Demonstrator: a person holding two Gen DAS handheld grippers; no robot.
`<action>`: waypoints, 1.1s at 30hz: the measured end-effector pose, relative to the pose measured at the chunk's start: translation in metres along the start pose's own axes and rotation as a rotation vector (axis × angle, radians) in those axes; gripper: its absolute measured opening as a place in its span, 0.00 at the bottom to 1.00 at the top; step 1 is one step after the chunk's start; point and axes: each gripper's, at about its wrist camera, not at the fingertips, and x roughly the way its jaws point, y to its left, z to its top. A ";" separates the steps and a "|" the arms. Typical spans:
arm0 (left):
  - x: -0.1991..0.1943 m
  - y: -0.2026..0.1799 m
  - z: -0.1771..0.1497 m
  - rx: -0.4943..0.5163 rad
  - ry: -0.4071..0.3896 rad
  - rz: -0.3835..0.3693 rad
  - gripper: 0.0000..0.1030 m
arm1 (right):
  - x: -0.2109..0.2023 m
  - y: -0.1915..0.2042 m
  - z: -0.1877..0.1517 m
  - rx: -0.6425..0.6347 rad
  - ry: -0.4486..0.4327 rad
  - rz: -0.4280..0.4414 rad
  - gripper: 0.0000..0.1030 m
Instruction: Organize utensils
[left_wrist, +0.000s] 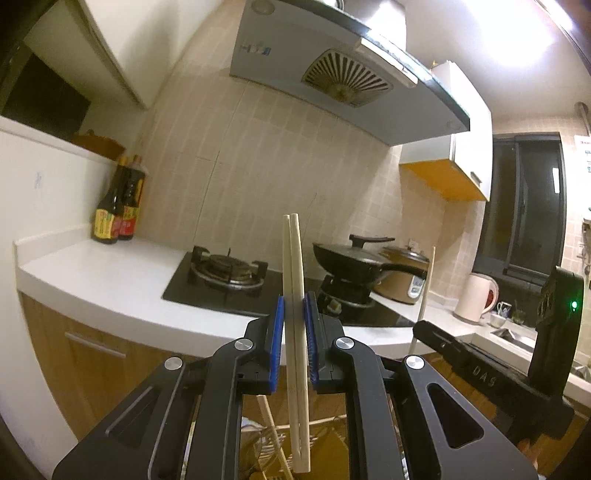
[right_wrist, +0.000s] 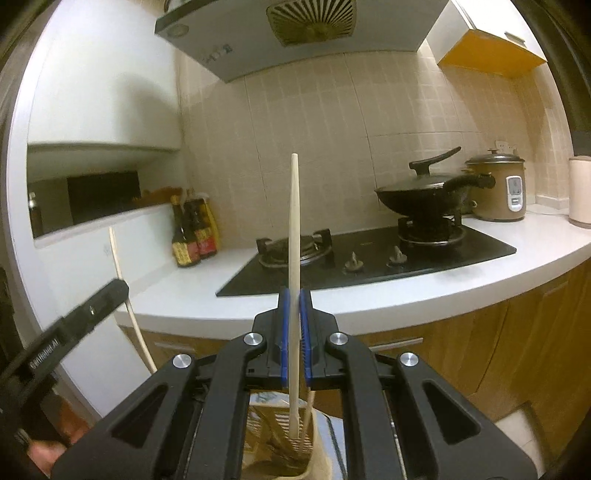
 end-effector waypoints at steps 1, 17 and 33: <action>0.002 0.001 -0.003 0.003 0.001 0.007 0.09 | 0.001 0.001 -0.004 -0.006 0.003 -0.004 0.04; -0.021 0.006 -0.018 0.015 0.039 -0.031 0.36 | -0.022 0.001 -0.030 0.004 0.073 0.040 0.28; -0.115 0.026 -0.067 -0.044 0.092 0.040 0.72 | -0.099 0.017 -0.110 -0.009 0.131 0.007 0.55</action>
